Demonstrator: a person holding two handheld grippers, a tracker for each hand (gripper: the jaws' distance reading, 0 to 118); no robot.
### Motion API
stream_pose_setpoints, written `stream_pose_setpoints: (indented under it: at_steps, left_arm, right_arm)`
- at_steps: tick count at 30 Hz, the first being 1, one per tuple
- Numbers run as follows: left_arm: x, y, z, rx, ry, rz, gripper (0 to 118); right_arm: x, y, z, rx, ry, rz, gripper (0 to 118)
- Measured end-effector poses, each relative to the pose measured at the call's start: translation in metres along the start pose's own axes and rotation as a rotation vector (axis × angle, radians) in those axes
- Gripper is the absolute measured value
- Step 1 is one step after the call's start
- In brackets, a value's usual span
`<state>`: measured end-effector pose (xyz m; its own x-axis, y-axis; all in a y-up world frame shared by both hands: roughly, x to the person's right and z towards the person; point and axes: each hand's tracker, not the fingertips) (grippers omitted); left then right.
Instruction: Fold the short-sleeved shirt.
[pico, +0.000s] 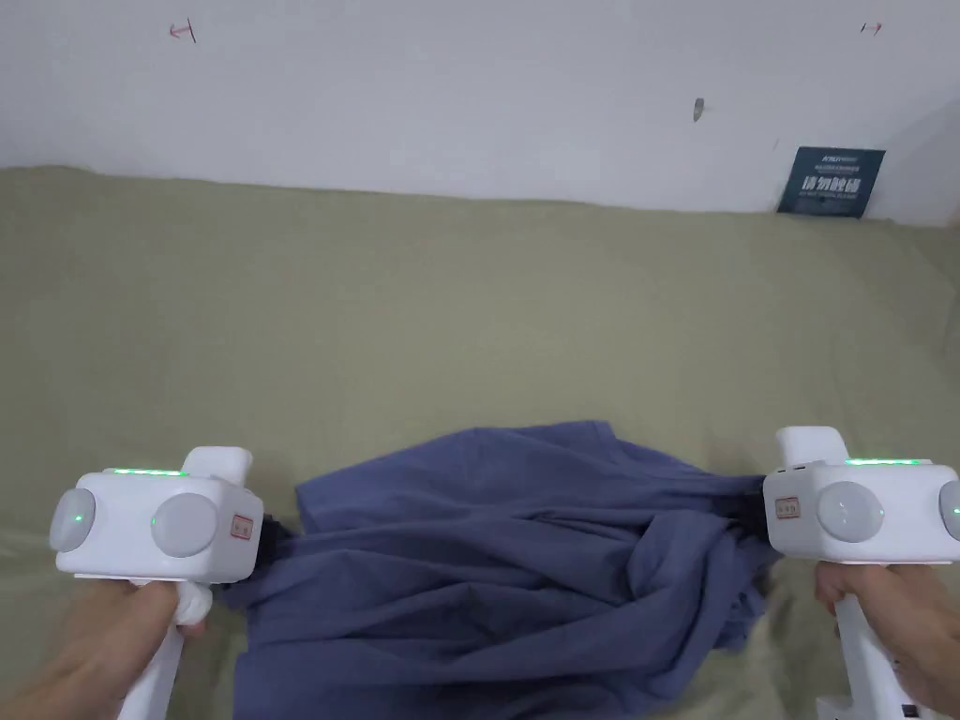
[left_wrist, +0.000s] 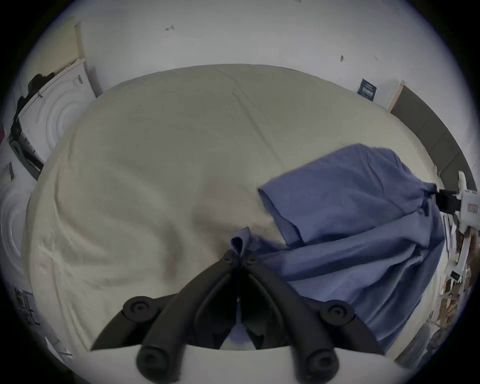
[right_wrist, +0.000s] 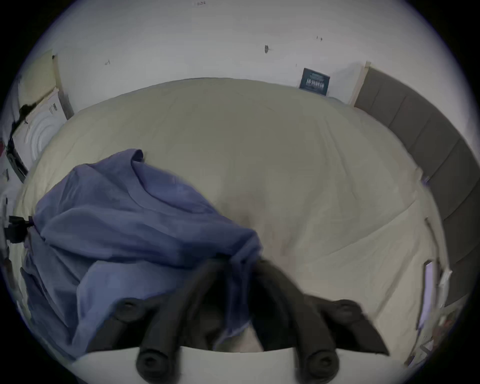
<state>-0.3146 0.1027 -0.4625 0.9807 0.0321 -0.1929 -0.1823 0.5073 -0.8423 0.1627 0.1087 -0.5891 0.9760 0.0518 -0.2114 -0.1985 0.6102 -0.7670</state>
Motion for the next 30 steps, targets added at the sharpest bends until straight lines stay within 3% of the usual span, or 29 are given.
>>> stream_pose_setpoints:
  at_steps: [4,9,17,22,30]
  left_arm:
    - [-0.017,0.001,0.068,0.084,-0.011,0.058,0]
    - [-0.041,0.008,0.173,0.229,0.078,0.048,0]
    - [-0.047,0.033,0.312,0.449,0.137,0.057,0]
    - [-0.026,0.070,0.350,0.525,0.189,0.033,0]
    - [0.002,0.160,0.363,0.612,0.257,0.056,0]
  right_arm:
    - [0.012,0.005,0.070,0.117,0.021,0.032,11]
    - [0.019,0.015,0.159,0.246,0.049,0.035,11]
    - [0.007,0.042,0.292,0.465,0.023,0.090,11]
    - [0.009,0.081,0.330,0.543,-0.045,0.081,11]
    - [0.020,0.170,0.331,0.598,-0.134,0.059,11]
